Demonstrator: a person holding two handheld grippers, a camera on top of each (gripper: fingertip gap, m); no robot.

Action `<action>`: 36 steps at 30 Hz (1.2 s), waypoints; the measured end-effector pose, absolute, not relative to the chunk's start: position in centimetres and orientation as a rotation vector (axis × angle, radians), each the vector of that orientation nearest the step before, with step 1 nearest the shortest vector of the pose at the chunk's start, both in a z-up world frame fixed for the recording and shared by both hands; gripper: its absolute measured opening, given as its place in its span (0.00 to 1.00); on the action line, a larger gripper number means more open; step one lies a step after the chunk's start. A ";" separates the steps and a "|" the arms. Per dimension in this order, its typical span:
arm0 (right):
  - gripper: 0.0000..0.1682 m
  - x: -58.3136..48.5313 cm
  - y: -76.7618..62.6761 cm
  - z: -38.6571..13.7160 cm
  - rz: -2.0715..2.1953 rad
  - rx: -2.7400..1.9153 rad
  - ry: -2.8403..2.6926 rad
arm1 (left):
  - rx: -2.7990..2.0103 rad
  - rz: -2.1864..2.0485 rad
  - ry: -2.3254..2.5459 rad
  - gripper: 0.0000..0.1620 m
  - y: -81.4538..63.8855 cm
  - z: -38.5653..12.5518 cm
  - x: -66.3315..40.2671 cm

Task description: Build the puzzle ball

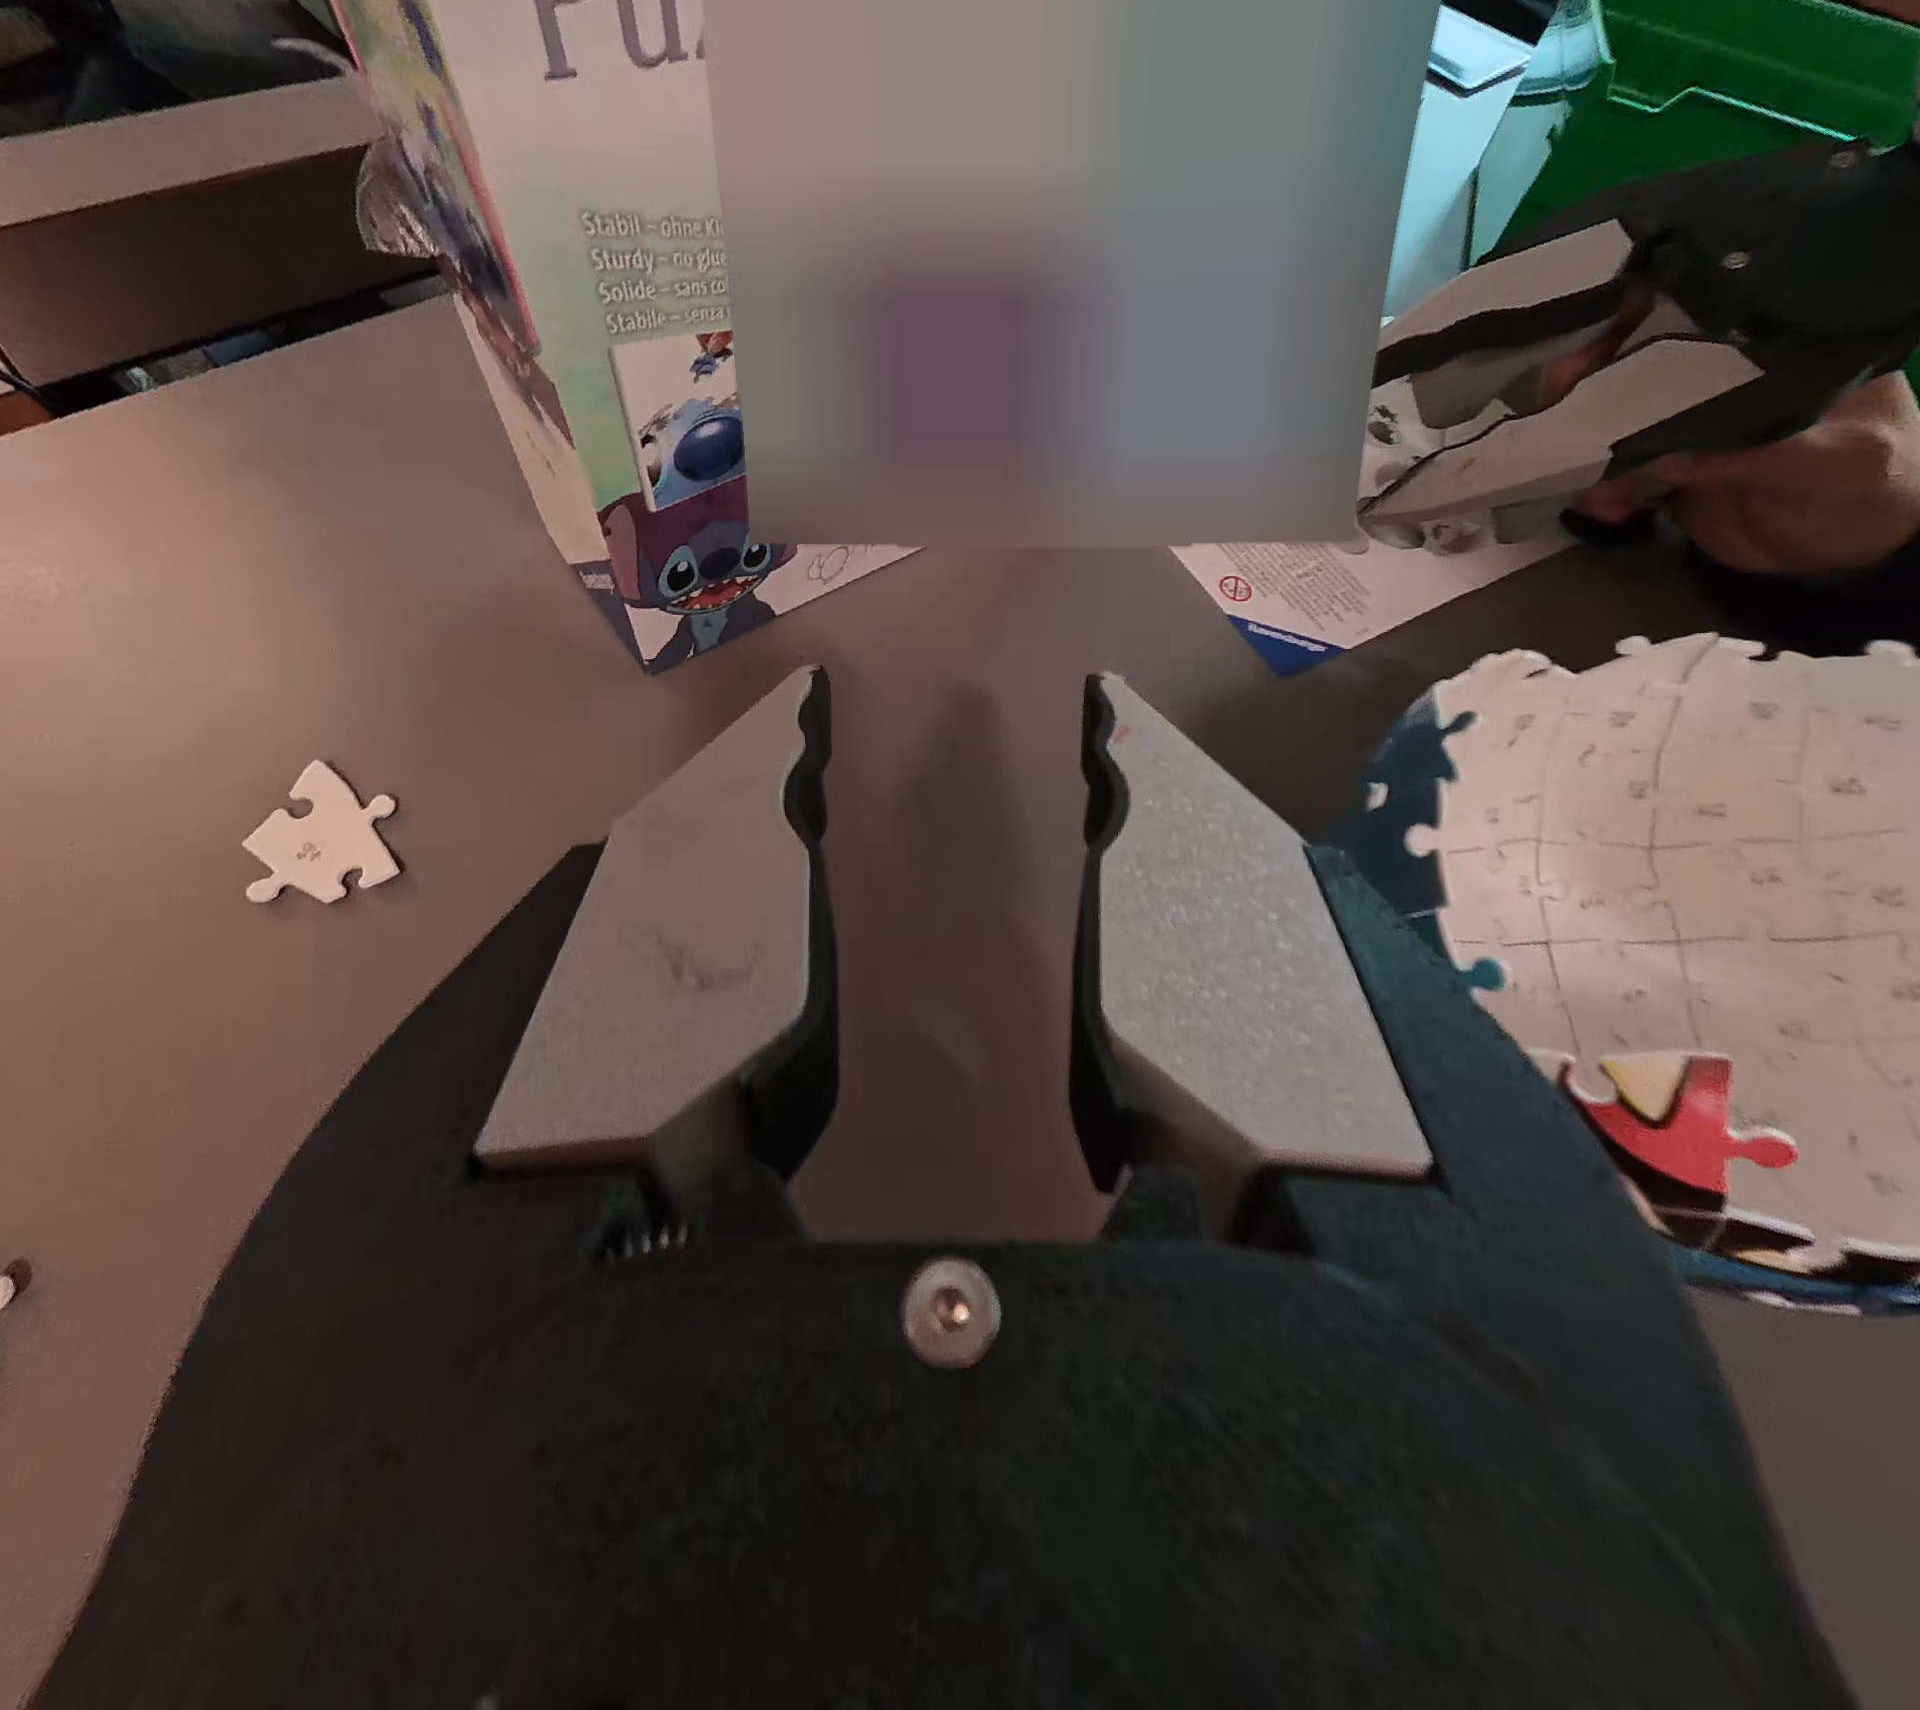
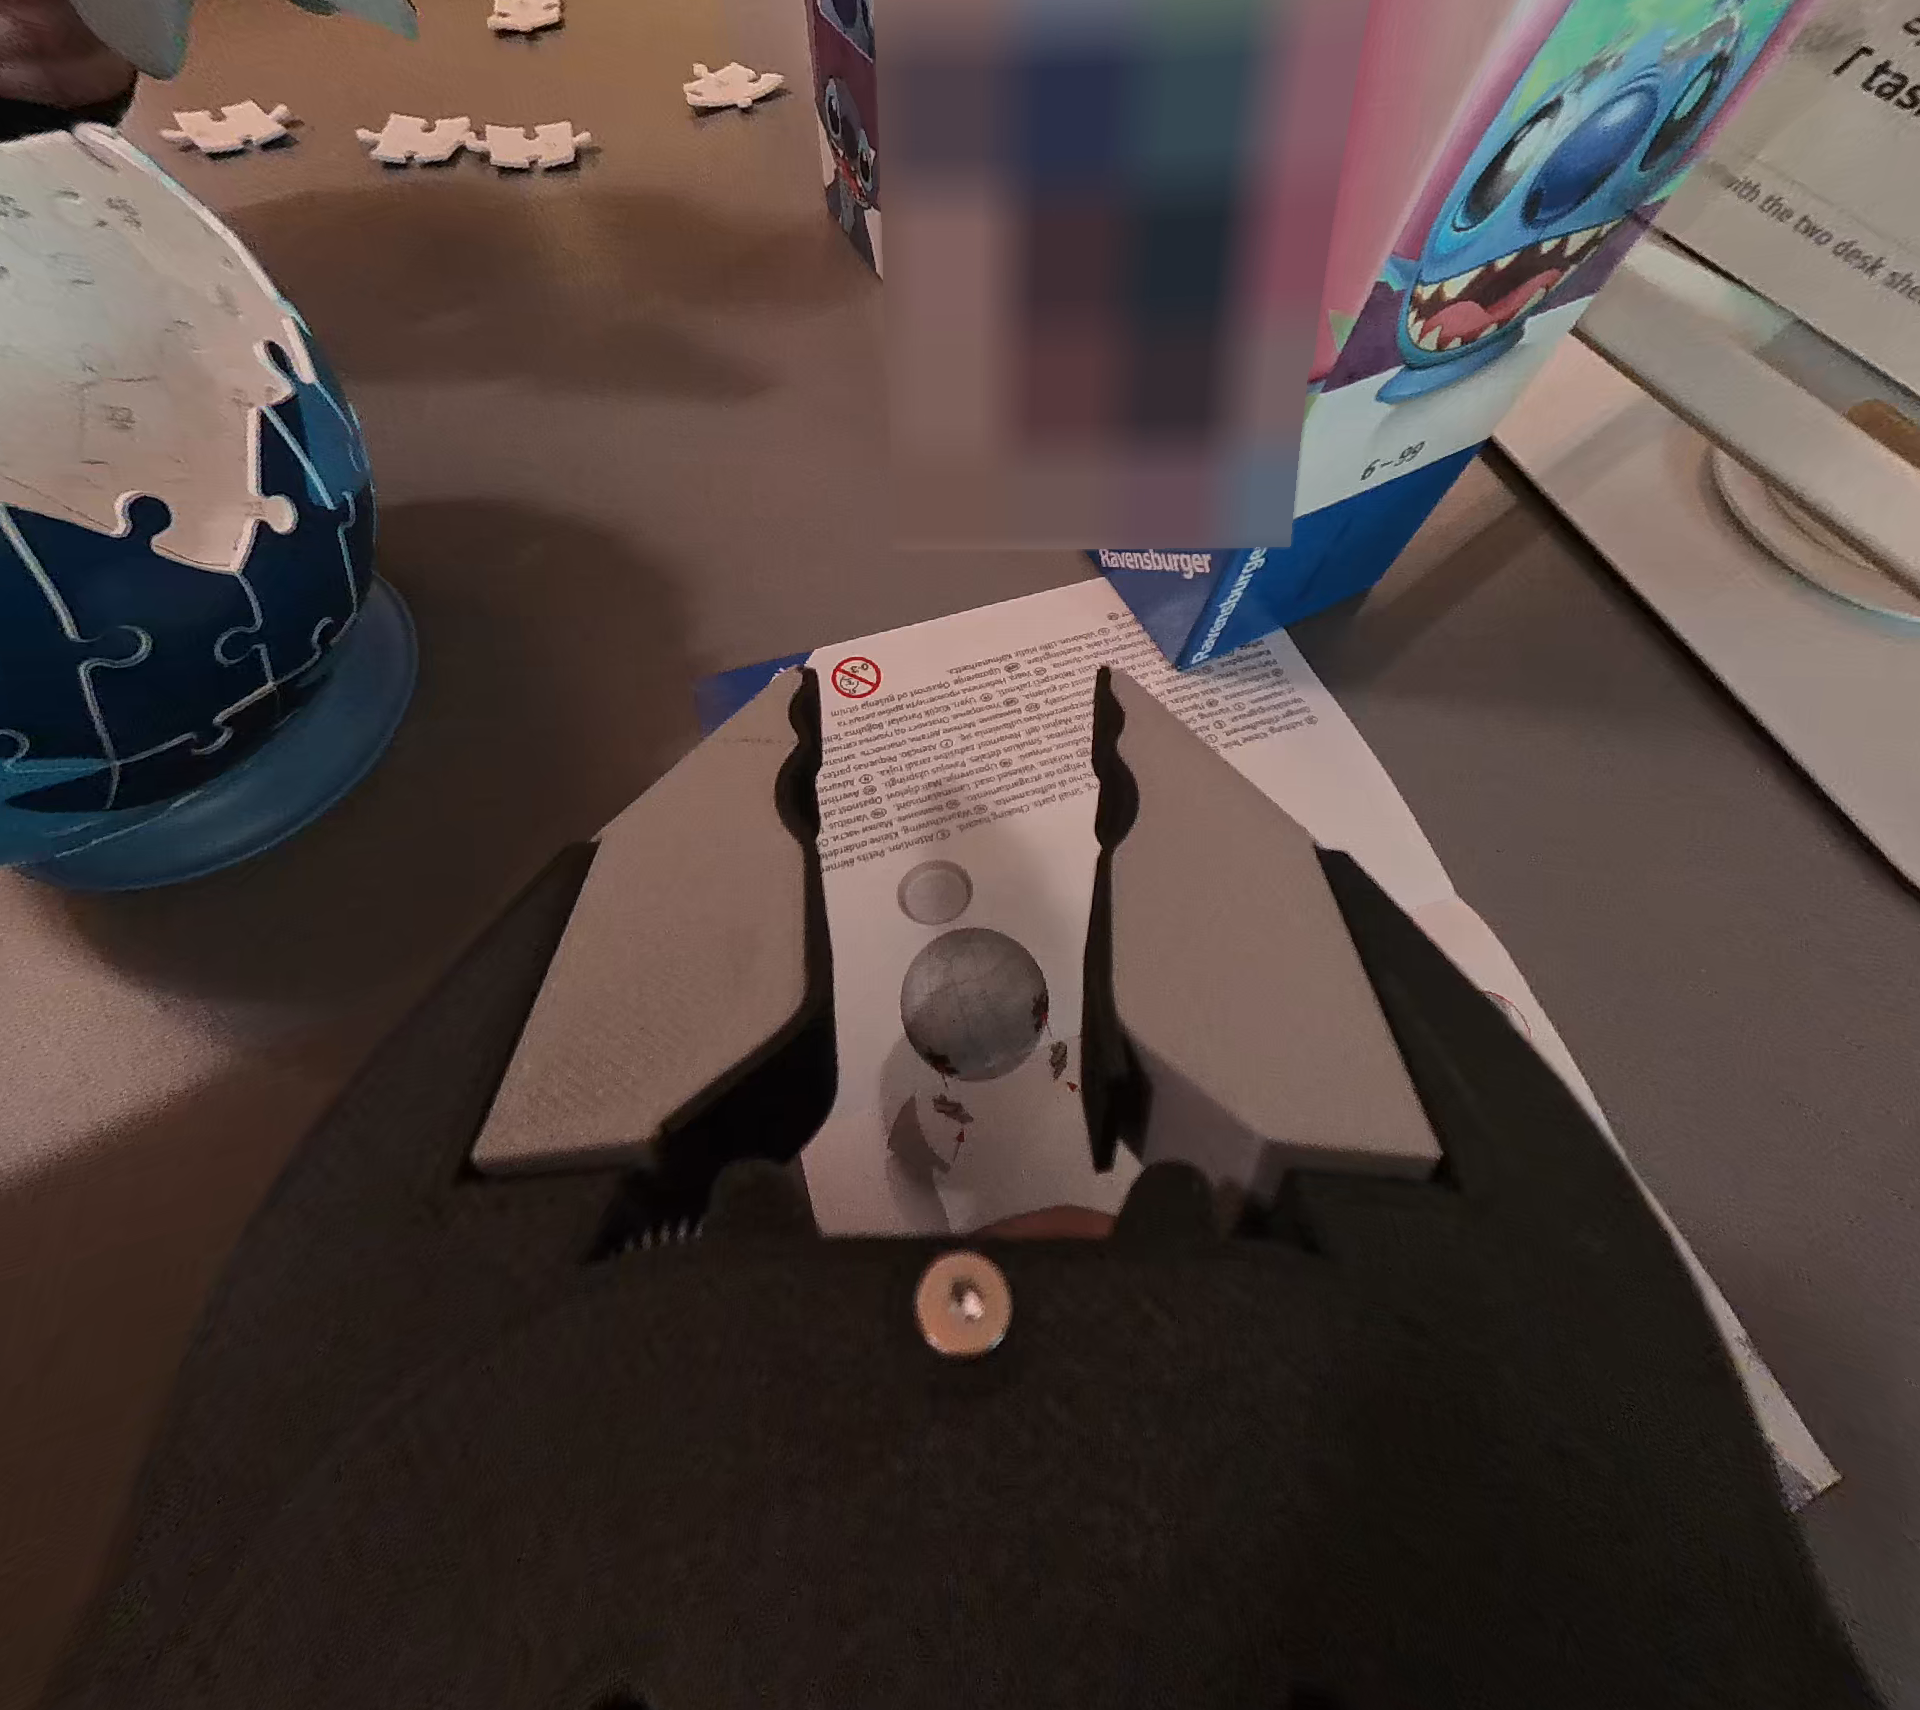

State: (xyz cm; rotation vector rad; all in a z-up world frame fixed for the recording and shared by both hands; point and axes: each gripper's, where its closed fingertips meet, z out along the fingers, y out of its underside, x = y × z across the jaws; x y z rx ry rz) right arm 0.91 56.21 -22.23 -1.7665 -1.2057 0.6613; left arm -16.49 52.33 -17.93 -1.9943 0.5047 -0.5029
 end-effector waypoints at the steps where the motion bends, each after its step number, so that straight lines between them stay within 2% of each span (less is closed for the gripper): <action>1: 0.30 0.9 56.2 -22.2 0.667 -1.766 -1.205 | -2.000 -0.502 0.499 0.29 52.4 -18.0 -16.6; 8: 0.30 0.8 56.0 -22.5 0.667 -1.769 -1.229 | -1.956 -0.406 0.365 0.33 53.1 -16.5 -19.4; 14: 0.29 0.7 55.5 -21.2 0.690 -1.703 -1.220 | -1.699 -0.380 0.207 0.29 51.7 -10.0 -24.4; 17: 0.30 0.8 55.5 -21.9 0.676 -1.736 -1.249 | -1.839 -0.334 0.197 0.30 52.1 -12.1 -25.6; 21: 0.28 0.8 55.2 -19.6 0.720 -1.650 -1.200 | -1.855 -0.302 0.209 0.29 52.2 -12.6 -25.7; 24: 0.30 1.3 55.8 -20.4 0.689 -1.707 -1.202 | -1.910 -0.292 0.164 0.30 52.5 -13.7 -26.7; 30: 0.29 2.2 56.7 -19.1 0.630 -1.678 -1.153 | -1.687 -0.358 0.040 0.30 50.8 -9.1 -30.8; 32: 0.36 2.6 57.1 -19.7 0.647 -1.739 -1.134 | -1.667 -0.392 -0.015 0.33 50.7 -9.0 -31.9; 34: 0.33 2.5 56.9 -18.6 0.689 -1.705 -1.101 | -1.660 -0.382 -0.038 0.32 50.9 -9.2 -32.6; 36: 0.34 2.8 57.1 -18.2 0.626 -1.683 -1.099 | -1.650 -0.329 -0.053 0.31 50.9 -9.2 -33.3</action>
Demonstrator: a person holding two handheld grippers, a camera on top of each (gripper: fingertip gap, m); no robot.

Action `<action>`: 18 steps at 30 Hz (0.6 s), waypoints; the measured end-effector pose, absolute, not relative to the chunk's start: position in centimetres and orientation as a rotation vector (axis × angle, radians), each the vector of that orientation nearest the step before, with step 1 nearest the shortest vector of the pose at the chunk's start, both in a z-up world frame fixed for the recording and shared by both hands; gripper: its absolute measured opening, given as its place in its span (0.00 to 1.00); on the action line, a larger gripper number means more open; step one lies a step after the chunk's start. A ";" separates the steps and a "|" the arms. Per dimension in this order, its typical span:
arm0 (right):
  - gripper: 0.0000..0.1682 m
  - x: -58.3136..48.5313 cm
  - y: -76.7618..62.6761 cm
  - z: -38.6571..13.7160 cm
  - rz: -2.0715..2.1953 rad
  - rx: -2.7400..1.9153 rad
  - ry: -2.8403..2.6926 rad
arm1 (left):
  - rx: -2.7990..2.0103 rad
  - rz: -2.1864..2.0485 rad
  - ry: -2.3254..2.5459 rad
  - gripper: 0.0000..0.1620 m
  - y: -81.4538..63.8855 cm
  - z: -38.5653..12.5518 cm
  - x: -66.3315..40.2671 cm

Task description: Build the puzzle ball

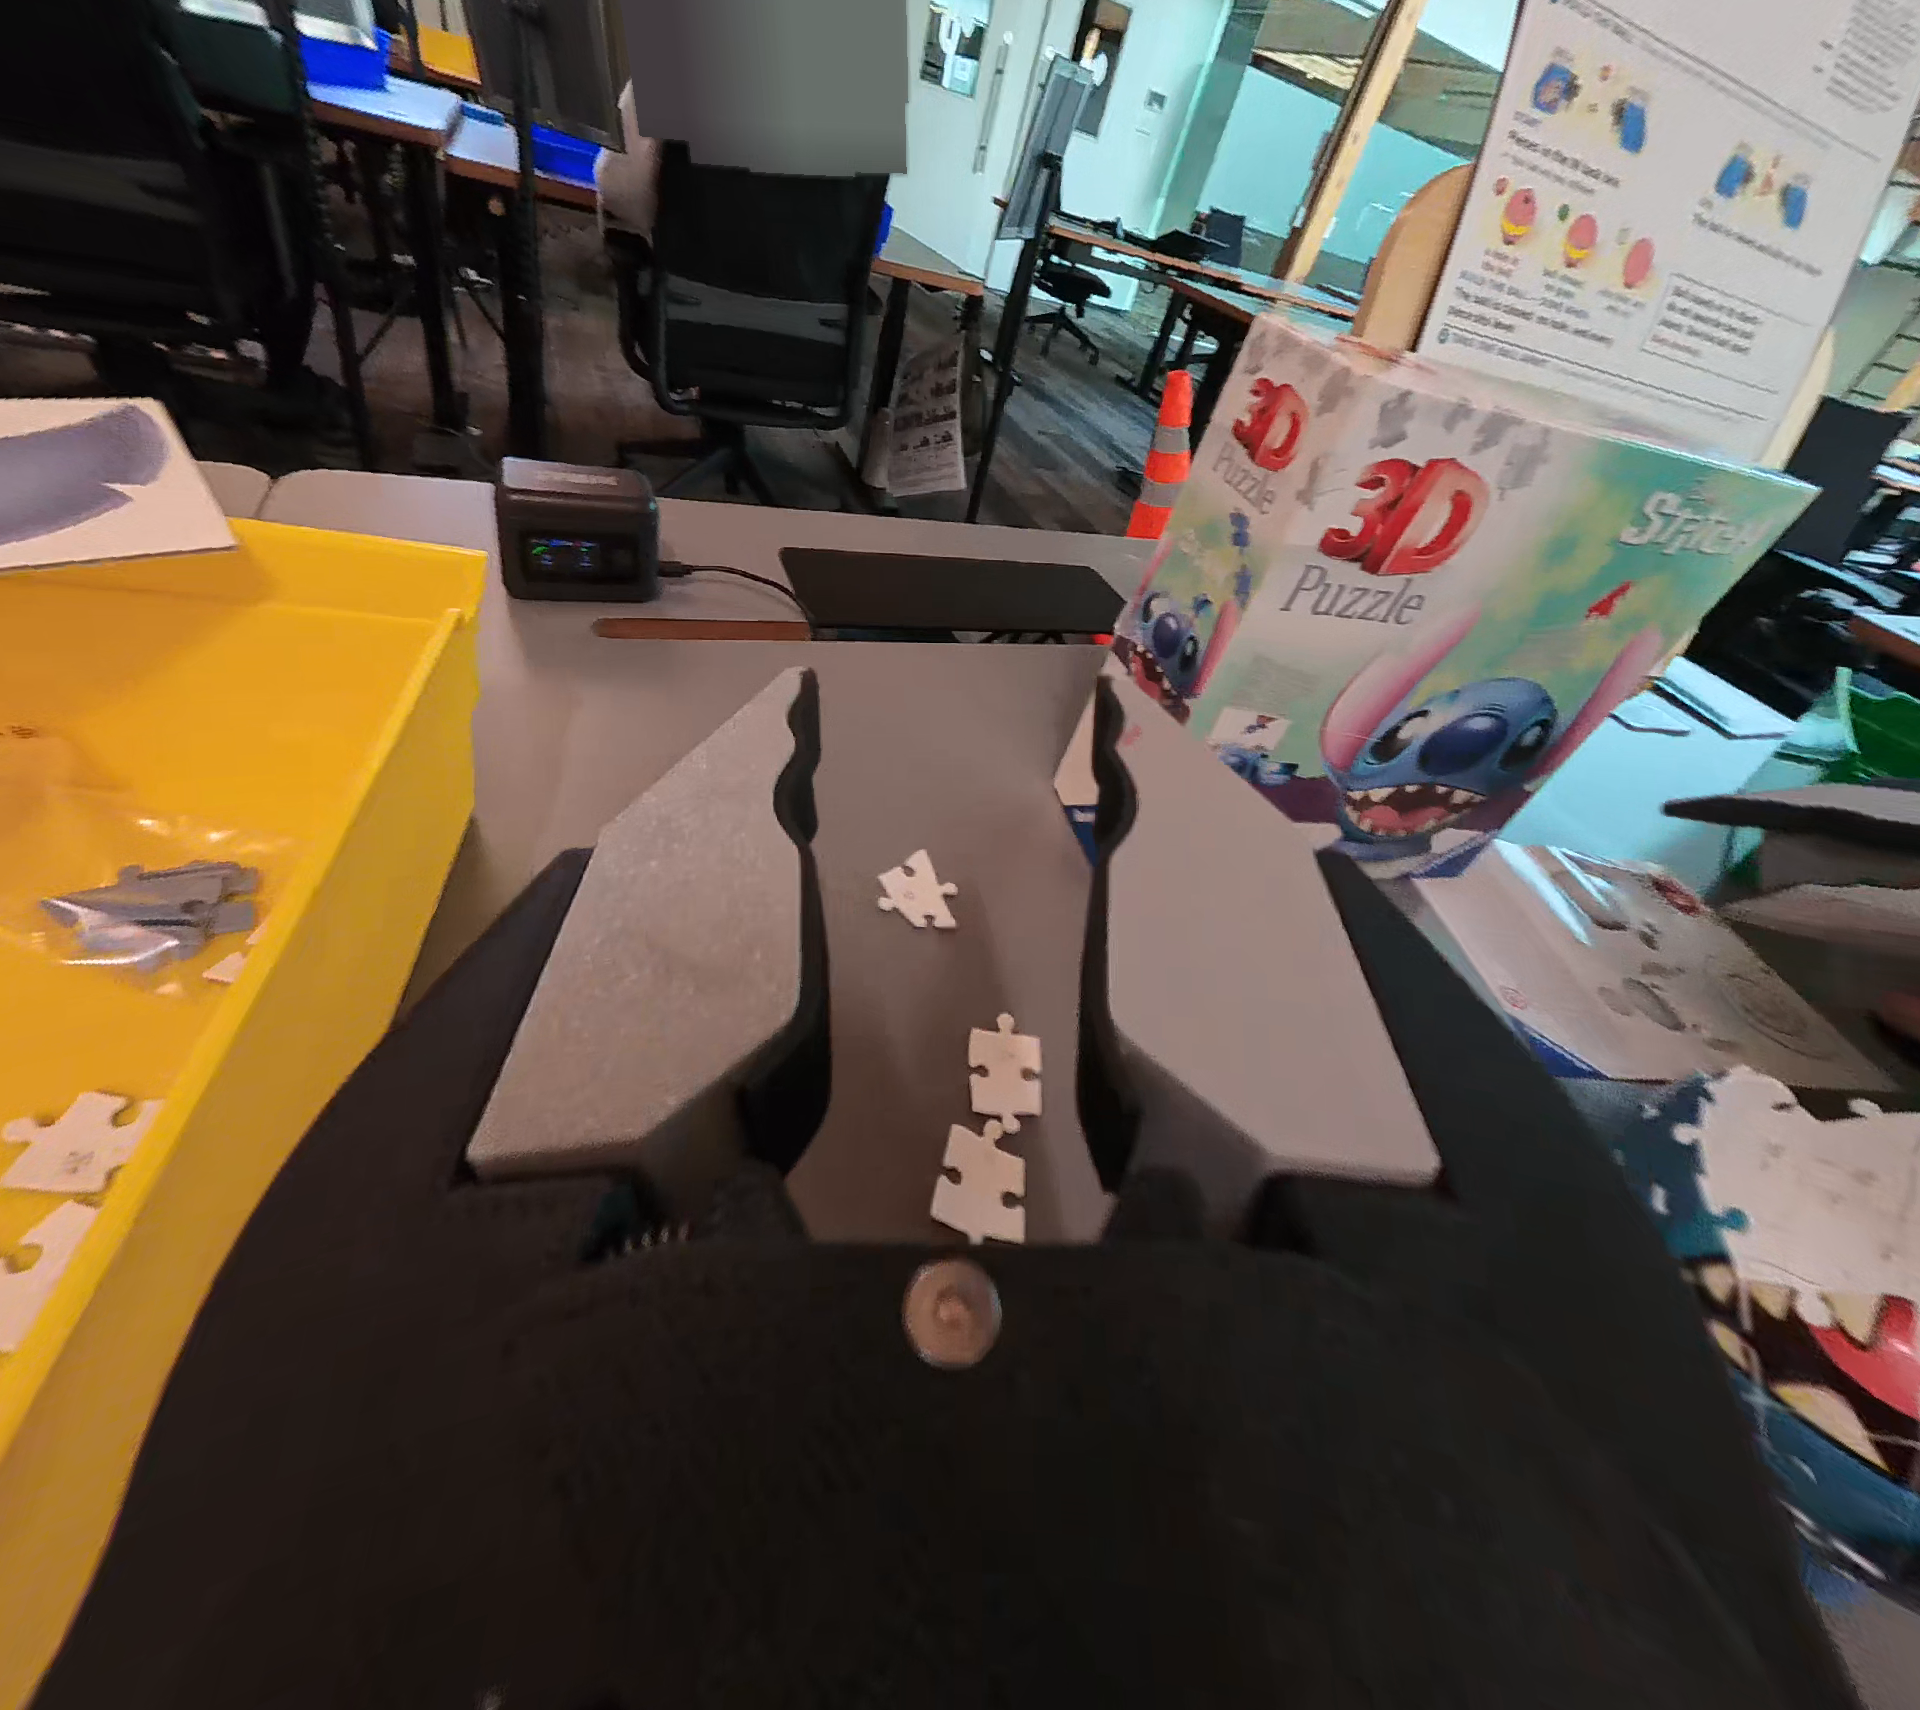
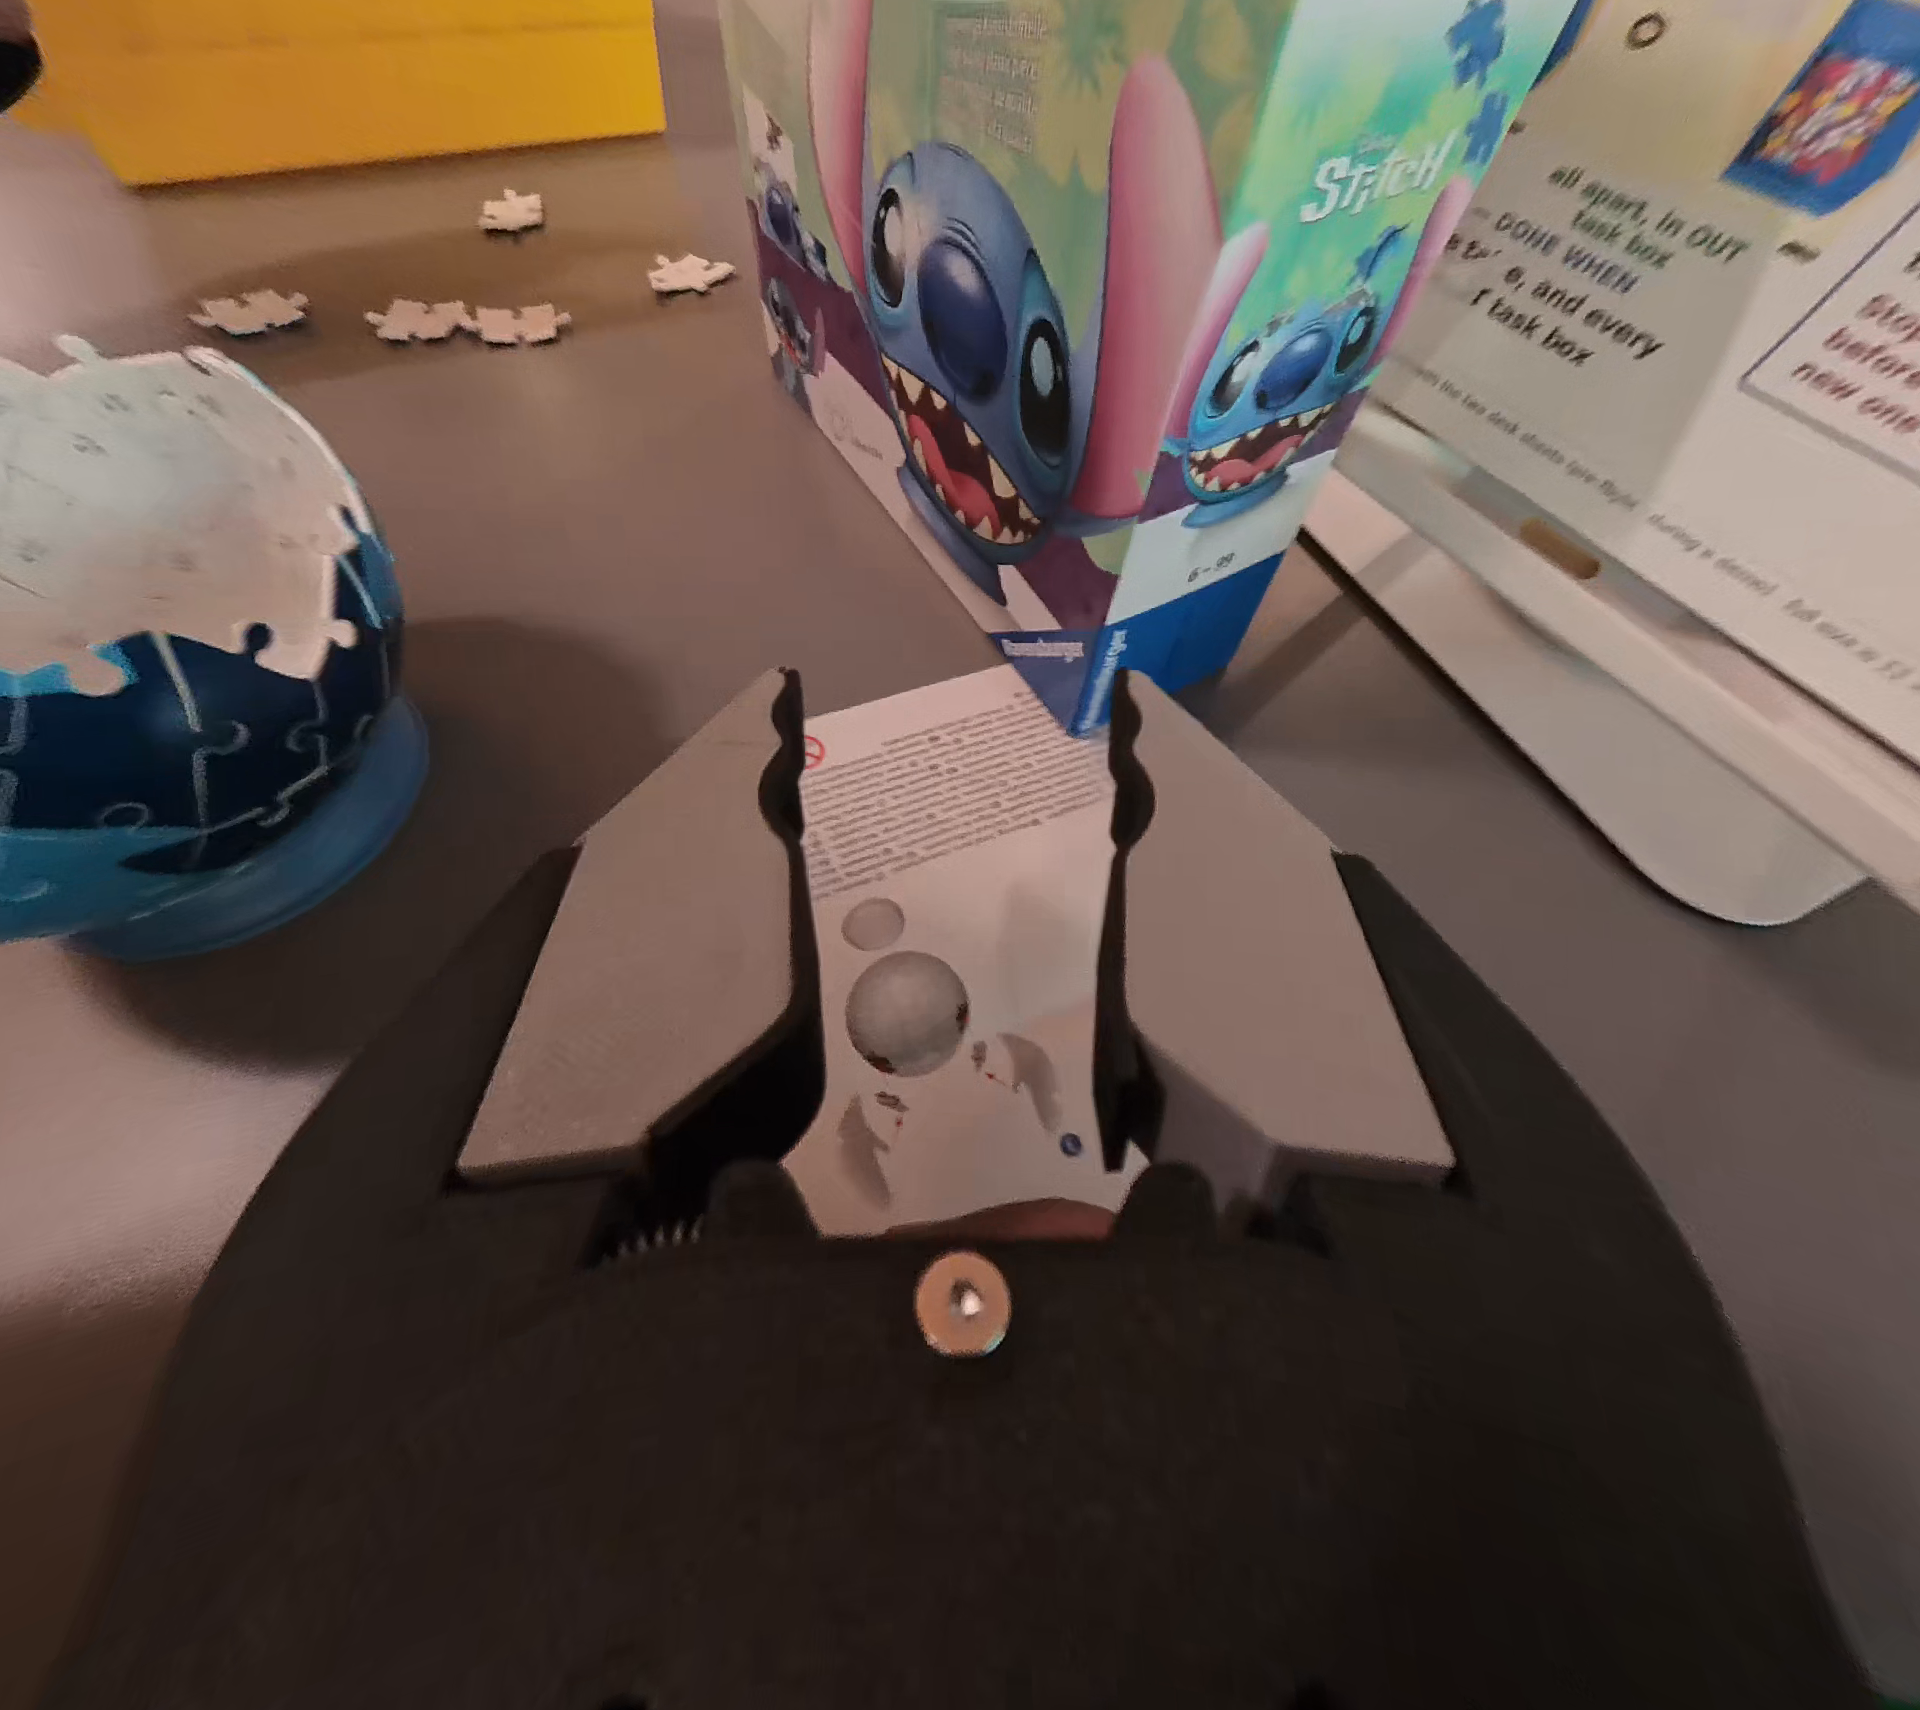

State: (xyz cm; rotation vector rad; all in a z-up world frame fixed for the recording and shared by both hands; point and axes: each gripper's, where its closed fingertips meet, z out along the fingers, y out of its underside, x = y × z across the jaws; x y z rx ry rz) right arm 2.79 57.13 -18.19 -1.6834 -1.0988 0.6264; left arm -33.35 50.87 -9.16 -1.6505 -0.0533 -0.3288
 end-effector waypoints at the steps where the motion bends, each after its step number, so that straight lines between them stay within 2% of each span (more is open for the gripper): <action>1: 0.36 3.0 57.3 -18.5 0.580 -1.690 -1.111 | -1.636 -0.314 -0.060 0.31 50.7 -8.9 -33.6; 6: 0.37 2.8 57.5 -20.3 0.470 -1.707 -1.185 | -1.588 -0.346 -0.048 0.31 50.0 -7.6 -33.2; 15: 0.35 2.9 57.7 -21.4 0.411 -1.724 -1.209 | -1.794 -0.290 -0.084 0.30 50.3 -11.8 -34.8; 18: 0.35 3.0 58.0 -21.7 0.413 -1.737 -1.204 | -1.755 -0.214 -0.116 0.29 49.0 -10.0 -36.1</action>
